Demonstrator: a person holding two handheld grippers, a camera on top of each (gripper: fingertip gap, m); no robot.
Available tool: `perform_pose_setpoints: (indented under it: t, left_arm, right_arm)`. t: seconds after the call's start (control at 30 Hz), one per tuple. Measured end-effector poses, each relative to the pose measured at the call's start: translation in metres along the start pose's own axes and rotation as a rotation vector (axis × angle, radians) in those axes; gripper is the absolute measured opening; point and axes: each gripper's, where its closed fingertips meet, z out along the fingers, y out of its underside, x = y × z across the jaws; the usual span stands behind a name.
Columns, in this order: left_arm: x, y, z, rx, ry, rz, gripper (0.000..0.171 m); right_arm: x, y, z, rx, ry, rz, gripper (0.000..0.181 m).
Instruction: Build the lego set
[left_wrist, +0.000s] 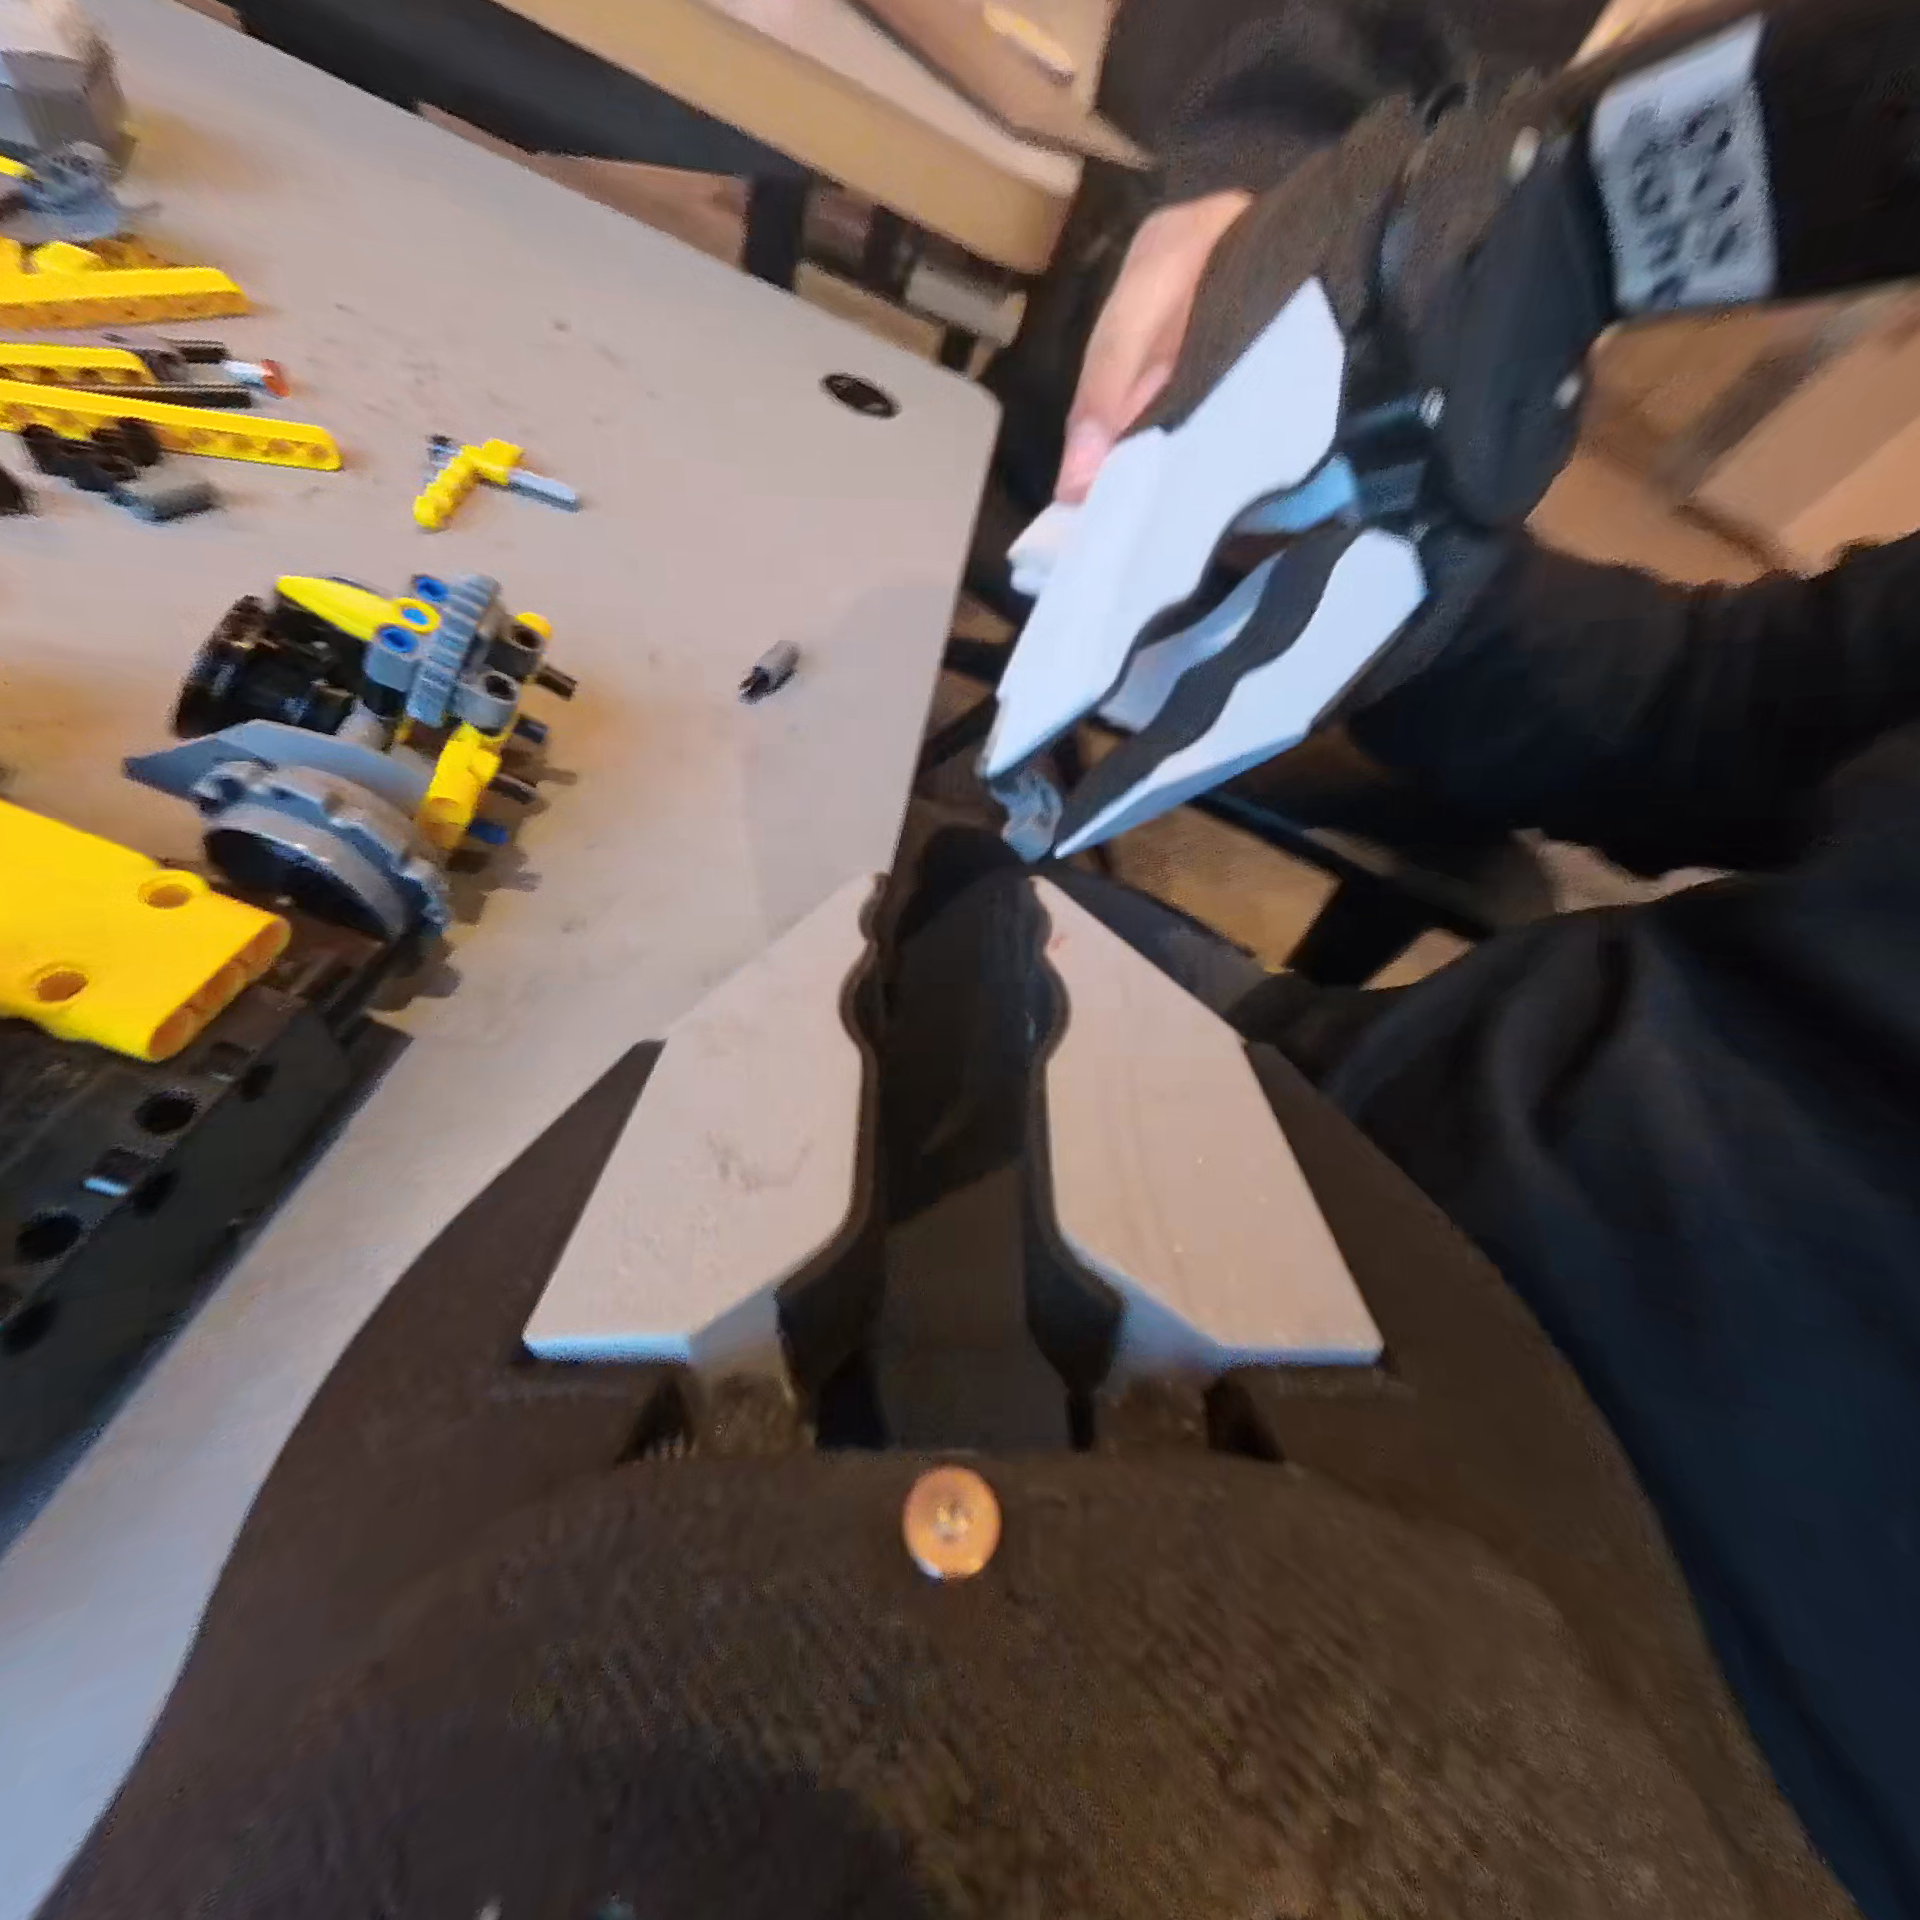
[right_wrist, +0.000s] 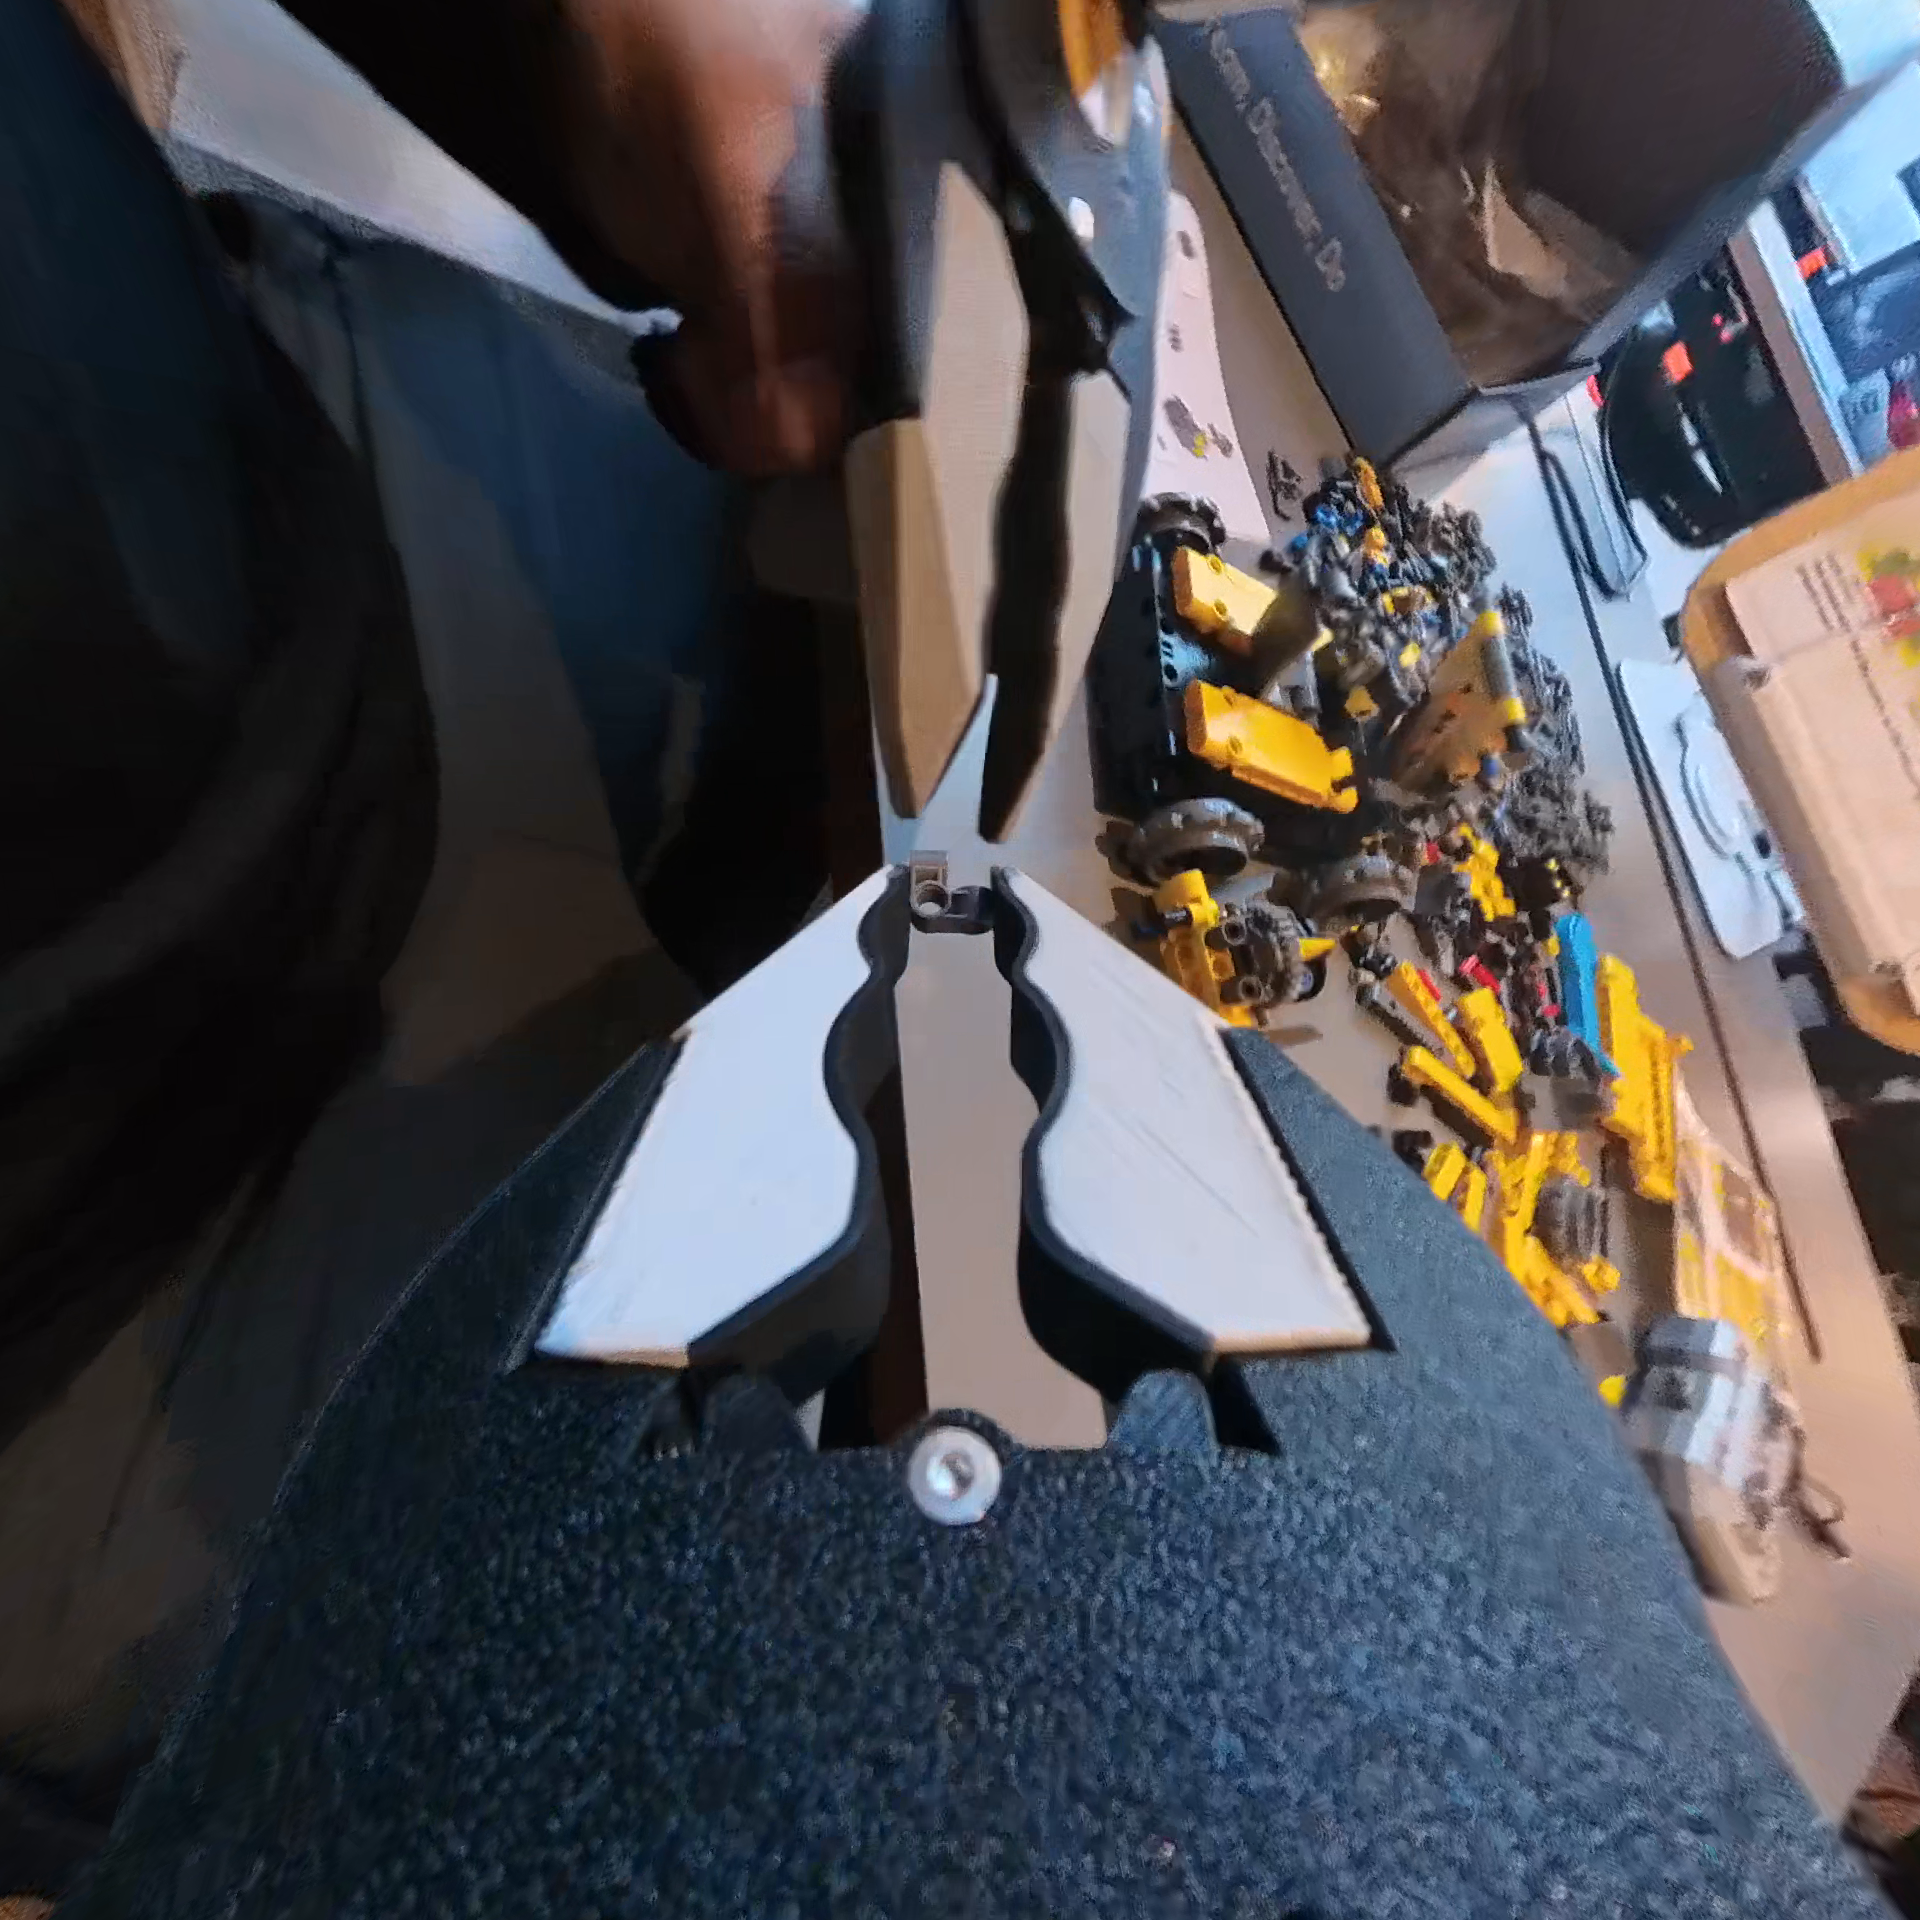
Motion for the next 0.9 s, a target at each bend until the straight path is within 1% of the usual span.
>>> perform_pose_setpoints:
  t: [0.17, 0.2, 0.27, 0.33, 0.53, 0.63, 0.77, 0.9]
  left_arm:
    - [0.017, -0.003, -0.004, 0.013, 0.236, -0.211, 0.025]
    - [0.02, -0.005, -0.005, 0.03, 0.267, -0.234, 0.023]
    - [0.025, -0.007, -0.007, 0.048, 0.306, -0.252, 0.011]
    - [0.025, -0.004, -0.008, 0.032, 0.301, -0.246, 0.005]
    - [0.026, -0.005, -0.01, 0.055, 0.33, -0.28, 0.005]
    - [0.026, -0.006, -0.01, 0.068, 0.352, -0.307, 0.005]
    - [0.028, -0.006, -0.011, 0.055, 0.368, -0.313, 0.013]
    - [0.029, 0.0, -0.008, 0.024, 0.373, -0.314, 0.011]
  right_arm:
    - [-0.007, -0.016, 0.004, -0.021, -0.01, -0.113, 0.015]
    - [-0.008, -0.018, 0.004, -0.026, -0.013, -0.131, 0.015]
    - [-0.009, -0.02, 0.006, -0.042, -0.01, -0.164, 0.015]
    - [-0.01, -0.022, 0.007, -0.047, -0.017, -0.18, 0.015]
    - [-0.011, -0.025, 0.007, -0.023, -0.015, -0.157, 0.015]
    - [-0.01, -0.025, 0.007, -0.02, -0.009, -0.156, 0.015]
    - [-0.01, -0.023, 0.006, -0.034, 0.001, -0.177, 0.015]
    - [-0.009, -0.024, 0.006, -0.034, 0.011, -0.186, 0.015]
